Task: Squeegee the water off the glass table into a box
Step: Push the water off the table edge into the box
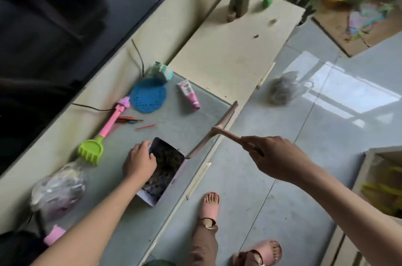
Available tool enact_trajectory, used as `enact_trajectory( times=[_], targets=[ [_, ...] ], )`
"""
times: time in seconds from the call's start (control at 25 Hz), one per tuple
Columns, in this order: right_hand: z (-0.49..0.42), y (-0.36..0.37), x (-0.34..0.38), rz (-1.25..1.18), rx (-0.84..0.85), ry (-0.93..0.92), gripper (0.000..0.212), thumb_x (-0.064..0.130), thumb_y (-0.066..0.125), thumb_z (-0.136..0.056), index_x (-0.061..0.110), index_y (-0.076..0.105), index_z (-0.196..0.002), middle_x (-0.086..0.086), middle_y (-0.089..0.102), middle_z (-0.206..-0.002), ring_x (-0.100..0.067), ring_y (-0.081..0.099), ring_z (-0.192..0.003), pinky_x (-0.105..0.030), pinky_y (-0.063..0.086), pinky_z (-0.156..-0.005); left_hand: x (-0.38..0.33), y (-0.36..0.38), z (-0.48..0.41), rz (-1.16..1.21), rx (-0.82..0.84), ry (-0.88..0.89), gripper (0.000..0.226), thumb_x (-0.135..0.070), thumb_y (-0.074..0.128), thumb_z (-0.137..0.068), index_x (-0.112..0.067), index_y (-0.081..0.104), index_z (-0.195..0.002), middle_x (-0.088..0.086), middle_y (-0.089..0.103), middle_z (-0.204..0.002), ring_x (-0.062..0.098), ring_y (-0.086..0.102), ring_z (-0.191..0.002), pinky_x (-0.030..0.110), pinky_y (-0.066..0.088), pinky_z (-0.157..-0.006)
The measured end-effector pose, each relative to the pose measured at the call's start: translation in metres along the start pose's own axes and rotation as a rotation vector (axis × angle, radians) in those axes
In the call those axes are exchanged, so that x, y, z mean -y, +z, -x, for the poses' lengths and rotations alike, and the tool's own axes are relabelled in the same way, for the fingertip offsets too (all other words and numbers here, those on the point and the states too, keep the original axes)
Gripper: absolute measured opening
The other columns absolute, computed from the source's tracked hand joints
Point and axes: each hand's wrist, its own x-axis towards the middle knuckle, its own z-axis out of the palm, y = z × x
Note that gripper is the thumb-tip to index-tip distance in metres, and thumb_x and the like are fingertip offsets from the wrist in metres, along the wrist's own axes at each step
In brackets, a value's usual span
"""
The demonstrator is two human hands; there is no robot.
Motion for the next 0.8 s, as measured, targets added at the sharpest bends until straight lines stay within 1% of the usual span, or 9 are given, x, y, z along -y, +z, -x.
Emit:
enact_trajectory(
  times=[0.08, 0.16, 0.28, 0.32, 0.4, 0.48, 0.56, 0.68, 0.8],
  targets=[
    [-0.016, 0.002, 0.022, 0.015, 0.027, -0.045, 0.033, 0.028, 0.043, -0.095, 0.041, 0.054, -0.123, 0.008, 0.069, -0.102, -0.020, 0.061, -0.085, -0.029, 0.044, -0.065, 0.033, 0.000, -0.010, -0.026, 0.022, -0.059, 0.045, -0.016, 0.053, -0.092, -0.005, 0.046, -0.135, 0.020, 0.051, -0.133, 0.037, 0.047, -0.122, 0.043, 0.040, -0.097],
    [-0.027, 0.004, 0.039, 0.047, 0.052, -0.086, 0.033, 0.027, 0.043, -0.095, 0.041, 0.054, -0.124, 0.007, 0.069, -0.101, -0.020, 0.061, -0.082, -0.028, 0.044, -0.064, 0.059, 0.004, -0.017, -0.047, 0.112, -0.113, 0.048, -0.023, 0.051, -0.095, -0.009, 0.042, -0.140, 0.018, 0.050, -0.136, 0.037, 0.047, -0.123, 0.043, 0.041, -0.096],
    [-0.036, 0.007, 0.053, 0.072, 0.082, -0.096, 0.032, 0.026, 0.042, -0.096, 0.039, 0.056, -0.121, 0.008, 0.068, -0.093, -0.017, 0.058, -0.073, -0.028, 0.044, -0.060, 0.080, 0.019, -0.022, -0.051, 0.293, -0.050, 0.050, -0.028, 0.047, -0.098, -0.017, 0.036, -0.146, 0.016, 0.052, -0.138, 0.037, 0.049, -0.123, 0.040, 0.041, -0.096],
    [-0.037, 0.008, 0.055, 0.081, 0.089, -0.087, 0.030, 0.027, 0.042, -0.096, 0.039, 0.056, -0.120, 0.008, 0.067, -0.090, -0.017, 0.058, -0.072, -0.028, 0.045, -0.060, 0.083, 0.023, -0.022, -0.063, 0.319, -0.033, 0.049, -0.028, 0.045, -0.099, -0.020, 0.036, -0.146, 0.019, 0.053, -0.136, 0.038, 0.051, -0.121, 0.039, 0.042, -0.094],
    [-0.036, 0.007, 0.054, 0.088, 0.111, -0.057, 0.027, 0.029, 0.042, -0.096, 0.039, 0.057, -0.115, 0.009, 0.065, -0.084, -0.017, 0.057, -0.071, -0.030, 0.048, -0.062, 0.083, 0.029, -0.025, -0.098, 0.320, -0.024, 0.046, -0.024, 0.041, -0.100, -0.025, 0.036, -0.145, 0.022, 0.055, -0.131, 0.040, 0.054, -0.116, 0.039, 0.043, -0.089],
    [-0.032, 0.007, 0.049, 0.084, 0.138, -0.019, 0.025, 0.031, 0.041, -0.096, 0.041, 0.056, -0.114, 0.011, 0.061, -0.080, -0.017, 0.056, -0.071, -0.031, 0.049, -0.064, 0.082, 0.032, -0.030, -0.153, 0.350, 0.007, 0.045, -0.020, 0.039, -0.099, -0.021, 0.037, -0.144, 0.022, 0.055, -0.130, 0.040, 0.054, -0.114, 0.039, 0.044, -0.088],
    [-0.023, 0.006, 0.041, 0.082, 0.149, 0.028, 0.024, 0.032, 0.041, -0.095, 0.041, 0.055, -0.113, 0.012, 0.062, -0.081, -0.018, 0.058, -0.073, -0.032, 0.051, -0.066, 0.078, 0.033, -0.036, -0.193, 0.403, 0.054, 0.042, -0.013, 0.040, -0.095, -0.015, 0.041, -0.137, 0.022, 0.057, -0.127, 0.040, 0.055, -0.112, 0.039, 0.045, -0.084],
    [-0.005, 0.002, 0.025, 0.068, 0.136, 0.109, 0.024, 0.033, 0.043, -0.094, 0.040, 0.055, -0.113, 0.009, 0.068, -0.088, -0.018, 0.060, -0.076, -0.036, 0.053, -0.070, 0.067, 0.030, -0.038, -0.164, 0.433, 0.114, 0.027, -0.008, 0.040, -0.091, -0.009, 0.049, -0.116, 0.022, 0.061, -0.116, 0.041, 0.057, -0.104, 0.038, 0.044, -0.077],
    [0.023, -0.010, 0.003, 0.004, 0.129, 0.212, 0.030, 0.033, 0.047, -0.093, 0.047, 0.053, -0.119, 0.011, 0.070, -0.099, -0.014, 0.061, -0.074, -0.036, 0.053, -0.070, 0.042, 0.021, -0.033, -0.110, 0.450, 0.172, 0.014, -0.007, 0.041, -0.090, -0.008, 0.048, -0.102, 0.020, 0.063, -0.104, 0.040, 0.059, -0.097, 0.038, 0.042, -0.069]
  ],
)
